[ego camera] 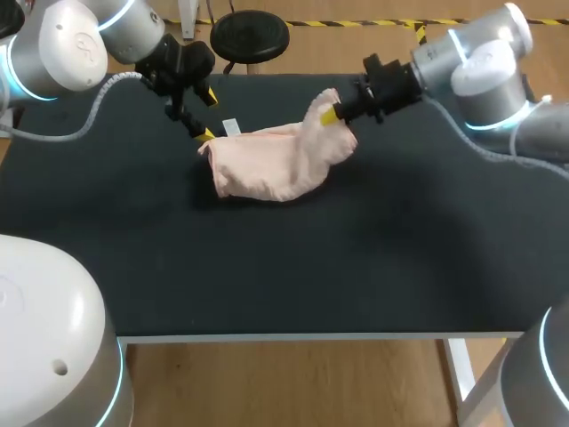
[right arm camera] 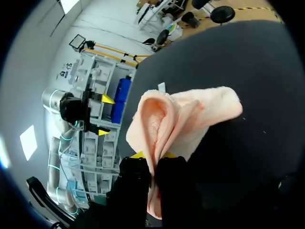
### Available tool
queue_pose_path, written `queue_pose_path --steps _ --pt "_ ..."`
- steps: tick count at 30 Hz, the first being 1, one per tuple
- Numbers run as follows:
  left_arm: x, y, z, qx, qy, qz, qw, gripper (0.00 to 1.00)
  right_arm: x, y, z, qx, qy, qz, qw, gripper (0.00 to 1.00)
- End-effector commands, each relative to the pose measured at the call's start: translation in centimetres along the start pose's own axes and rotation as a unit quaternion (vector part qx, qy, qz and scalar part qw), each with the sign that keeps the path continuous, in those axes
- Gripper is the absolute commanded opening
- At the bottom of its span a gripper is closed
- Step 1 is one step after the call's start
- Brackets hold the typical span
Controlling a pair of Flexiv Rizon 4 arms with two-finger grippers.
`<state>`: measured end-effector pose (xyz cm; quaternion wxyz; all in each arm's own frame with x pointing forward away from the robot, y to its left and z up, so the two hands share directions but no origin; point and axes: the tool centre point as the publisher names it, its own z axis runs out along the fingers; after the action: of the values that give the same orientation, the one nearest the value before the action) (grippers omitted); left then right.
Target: Fold the towel
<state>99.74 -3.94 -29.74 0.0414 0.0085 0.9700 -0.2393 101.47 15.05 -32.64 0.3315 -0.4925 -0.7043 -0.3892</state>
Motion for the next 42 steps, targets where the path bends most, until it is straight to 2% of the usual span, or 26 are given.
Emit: queue_pose_path --steps 1,8,12,22,30,34,35,36,37,42 --pt "0.0 0.1 0.1 0.002 -0.001 0.001 1.0 1.0 0.9 2.0 2.8 0.013 0.006 -0.012 1.0 0.0" --pt "0.0 0.1 0.1 0.002 -0.001 0.001 1.0 1.0 2.9 2.0 6.8 0.042 0.037 -0.032 0.998 0.0" --pt "0.0 0.1 0.1 0.002 -0.001 0.001 1.0 1.0 3.0 1.9 8.4 0.053 0.045 -0.026 0.997 0.0" --pt "0.0 0.1 0.1 0.002 -0.001 0.001 1.0 1.0 5.0 -0.8 12.0 0.115 0.068 -0.048 0.99 0.0" --pt "0.0 0.1 0.1 0.002 -0.001 0.001 1.0 1.0 6.2 -1.7 13.7 0.132 0.079 -0.054 0.987 0.0" --pt "0.0 0.1 0.1 0.002 -0.001 0.001 1.0 1.0 6.1 -1.7 13.9 0.128 0.081 -0.055 0.987 0.0" --pt "0.0 0.1 0.1 0.002 -0.001 0.001 1.0 1.0 6.0 -1.6 13.9 0.122 0.085 -0.055 0.987 0.06" --pt "0.0 0.1 0.1 0.002 -0.001 0.001 1.0 1.0 6.0 -1.6 13.8 0.119 0.087 -0.054 0.988 0.29" --pt "0.0 0.1 0.1 0.002 -0.001 0.001 1.0 1.0 6.1 -1.4 13.7 0.111 0.097 -0.051 0.988 1.0" --pt "0.0 0.1 0.1 0.002 -0.001 0.001 1.0 1.0 7.4 -1.1 12.9 0.094 0.14 -0.058 0.984 1.0"
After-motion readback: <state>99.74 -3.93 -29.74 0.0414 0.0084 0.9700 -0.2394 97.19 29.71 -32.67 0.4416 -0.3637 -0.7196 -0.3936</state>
